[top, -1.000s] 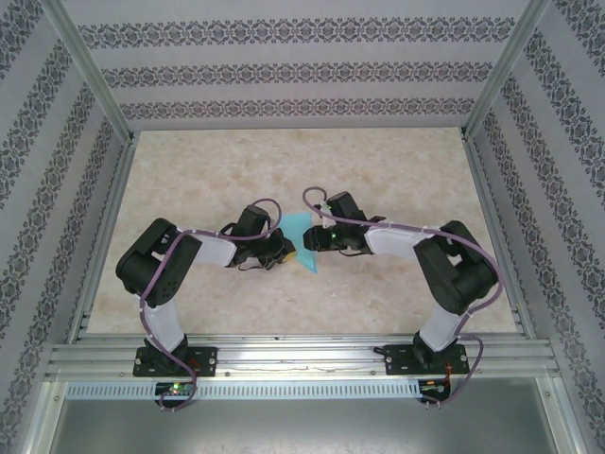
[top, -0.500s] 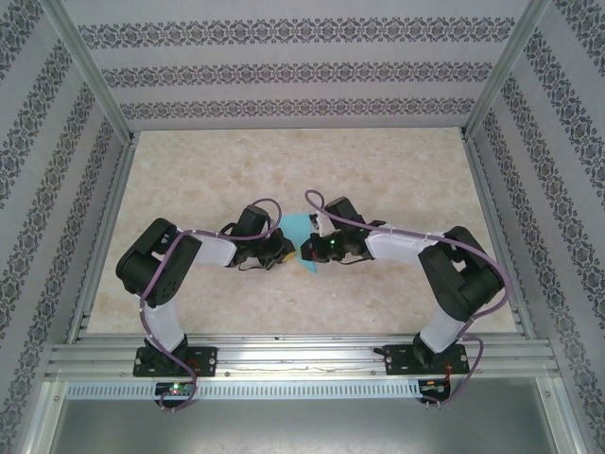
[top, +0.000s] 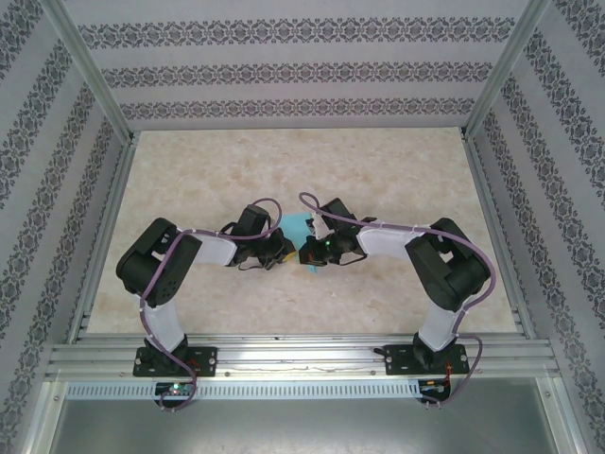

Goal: Fold a paper plane with a square sheet of paper (pick it up from the middle)
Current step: Third fold the triangle at the center of the table.

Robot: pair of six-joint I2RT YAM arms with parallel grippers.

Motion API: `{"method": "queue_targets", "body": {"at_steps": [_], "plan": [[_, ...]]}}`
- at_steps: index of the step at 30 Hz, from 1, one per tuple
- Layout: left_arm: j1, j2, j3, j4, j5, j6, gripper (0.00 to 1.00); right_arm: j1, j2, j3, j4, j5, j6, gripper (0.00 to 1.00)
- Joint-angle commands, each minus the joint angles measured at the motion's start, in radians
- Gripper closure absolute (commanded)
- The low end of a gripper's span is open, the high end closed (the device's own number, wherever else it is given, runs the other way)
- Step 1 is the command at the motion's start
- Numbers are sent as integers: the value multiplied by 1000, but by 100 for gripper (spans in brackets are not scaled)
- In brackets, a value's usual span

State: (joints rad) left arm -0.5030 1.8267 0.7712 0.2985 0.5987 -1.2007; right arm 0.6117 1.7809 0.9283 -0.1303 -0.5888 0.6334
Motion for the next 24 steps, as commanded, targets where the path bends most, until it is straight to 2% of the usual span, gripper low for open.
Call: {"method": "queue_targets", "body": {"at_steps": [1,7,24], "plan": [[-10,46,2,-81,-17,26,100,10,23,22,-53,33,-4,100],[-10,47,2,-83,-19,26,100,1,26,8,-79,77,-8,100],[-9,52,-2,-84,-20,25,100,-25,-12,-67,-60,78,8,100]]}}
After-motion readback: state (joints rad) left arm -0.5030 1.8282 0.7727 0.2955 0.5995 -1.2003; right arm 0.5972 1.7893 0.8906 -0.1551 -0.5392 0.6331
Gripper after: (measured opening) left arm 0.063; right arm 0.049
